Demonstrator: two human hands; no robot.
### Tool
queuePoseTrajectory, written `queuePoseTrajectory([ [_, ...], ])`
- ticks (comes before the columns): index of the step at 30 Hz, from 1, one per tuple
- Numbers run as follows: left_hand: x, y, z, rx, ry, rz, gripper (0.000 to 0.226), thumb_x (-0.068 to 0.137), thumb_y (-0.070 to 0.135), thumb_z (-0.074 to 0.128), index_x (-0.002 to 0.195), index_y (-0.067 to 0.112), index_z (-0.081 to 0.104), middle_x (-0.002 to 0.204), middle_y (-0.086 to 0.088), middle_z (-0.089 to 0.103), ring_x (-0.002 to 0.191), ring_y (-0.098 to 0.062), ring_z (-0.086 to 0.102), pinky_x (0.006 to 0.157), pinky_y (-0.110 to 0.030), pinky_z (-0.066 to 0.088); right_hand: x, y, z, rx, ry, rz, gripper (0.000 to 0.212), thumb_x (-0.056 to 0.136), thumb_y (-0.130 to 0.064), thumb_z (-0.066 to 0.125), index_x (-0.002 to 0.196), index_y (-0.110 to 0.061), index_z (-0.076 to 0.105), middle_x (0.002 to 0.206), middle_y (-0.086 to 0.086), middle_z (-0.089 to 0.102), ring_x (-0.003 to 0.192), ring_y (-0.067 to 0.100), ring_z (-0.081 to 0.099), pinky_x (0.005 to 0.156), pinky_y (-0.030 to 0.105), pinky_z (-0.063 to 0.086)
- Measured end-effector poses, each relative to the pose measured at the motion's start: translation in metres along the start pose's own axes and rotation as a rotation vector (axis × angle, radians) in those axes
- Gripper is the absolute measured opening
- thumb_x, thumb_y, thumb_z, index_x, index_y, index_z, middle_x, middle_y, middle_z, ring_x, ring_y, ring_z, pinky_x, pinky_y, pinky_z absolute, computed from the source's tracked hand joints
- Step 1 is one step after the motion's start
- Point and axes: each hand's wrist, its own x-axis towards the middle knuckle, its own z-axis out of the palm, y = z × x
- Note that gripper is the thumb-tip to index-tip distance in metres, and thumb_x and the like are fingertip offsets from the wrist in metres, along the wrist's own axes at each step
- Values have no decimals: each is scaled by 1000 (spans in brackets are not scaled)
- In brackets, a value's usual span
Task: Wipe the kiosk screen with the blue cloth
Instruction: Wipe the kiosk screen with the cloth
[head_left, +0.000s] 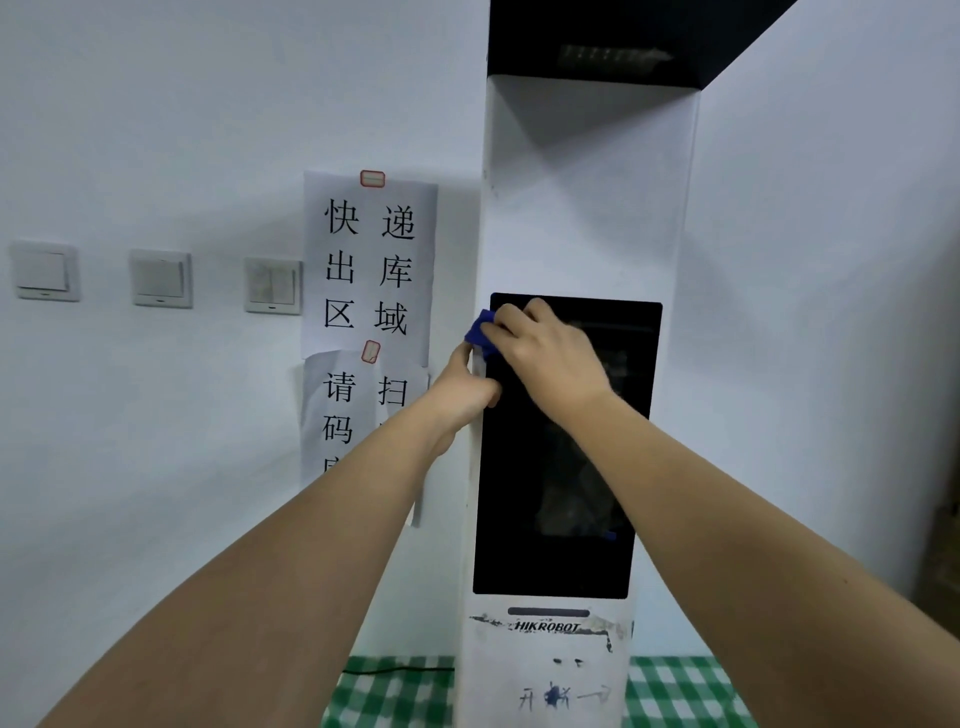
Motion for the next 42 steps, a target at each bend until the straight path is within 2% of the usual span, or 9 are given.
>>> queuePoseTrajectory([
  [4, -2, 0, 0, 4, -31, -14, 85, 84, -1, 43, 153, 31, 5, 128, -12, 55, 91, -15, 47, 67, -23, 38, -1, 13, -3, -53, 55, 168, 43, 55, 8, 78, 95, -5, 70, 89, 8, 64, 74, 30, 57, 41, 21, 27],
  [8, 0, -2, 1, 30, -18, -9, 85, 83, 0, 43, 152, 32, 6, 108, -8, 57, 74, -9, 45, 57, -21, 34, -2, -7, 5, 38, 97, 298, 43, 56, 9, 77, 97, -3, 70, 91, 11, 64, 75, 31, 58, 40, 21, 28],
  [11, 4, -4, 4, 63, -1, 3, 81, 84, -1, 44, 151, 29, 11, 94, -7, 54, 74, -10, 45, 59, -20, 34, -8, -11, 6, 10, 34, 106, 39, 60, 5, 75, 97, -4, 69, 93, 9, 63, 76, 29, 56, 39, 23, 30],
  [14, 8, -6, 3, 71, -23, -6, 85, 83, -1, 45, 152, 29, 6, 120, -13, 56, 99, -21, 53, 74, -23, 39, -11, 8, 0, -52, 38, -15, 32, 68, 2, 62, 98, -6, 70, 90, 8, 64, 75, 30, 57, 39, 22, 28],
  [17, 9, -7, 1, 55, -66, -26, 90, 83, -4, 45, 153, 33, 1, 148, -14, 38, 131, -30, 41, 92, -30, 35, -15, 29, -2, -64, 99, 164, 35, 65, 4, 69, 98, -8, 70, 91, 7, 65, 75, 31, 58, 38, 22, 31],
  [21, 9, -9, 1, 37, -60, -30, 91, 83, -4, 46, 153, 34, 2, 151, -12, 34, 134, -30, 39, 93, -29, 34, -11, 11, 3, 24, 171, 428, 44, 57, 10, 76, 97, -7, 71, 89, 8, 64, 72, 31, 57, 42, 20, 24],
  [28, 11, -12, 4, 45, 4, -16, 90, 79, 0, 45, 152, 35, 5, 134, -17, 52, 109, -24, 52, 82, -28, 39, -16, 15, 0, -39, 33, 17, 33, 67, 2, 65, 99, -7, 70, 92, 7, 64, 76, 30, 58, 38, 22, 30],
  [35, 9, -9, 3, 58, -2, -31, 88, 83, 1, 46, 153, 32, 2, 137, -16, 48, 121, -28, 48, 86, -29, 37, -12, 7, 5, 83, 196, 529, 45, 57, 11, 75, 97, -8, 71, 89, 9, 64, 71, 31, 56, 43, 19, 22],
  [42, 8, -9, 10, 22, 34, -35, 88, 81, 6, 46, 152, 34, 2, 138, -12, 45, 119, -26, 49, 84, -28, 40, -11, 15, -5, -19, 12, 113, 38, 58, 4, 78, 94, -7, 71, 90, 7, 65, 75, 30, 58, 38, 21, 29],
])
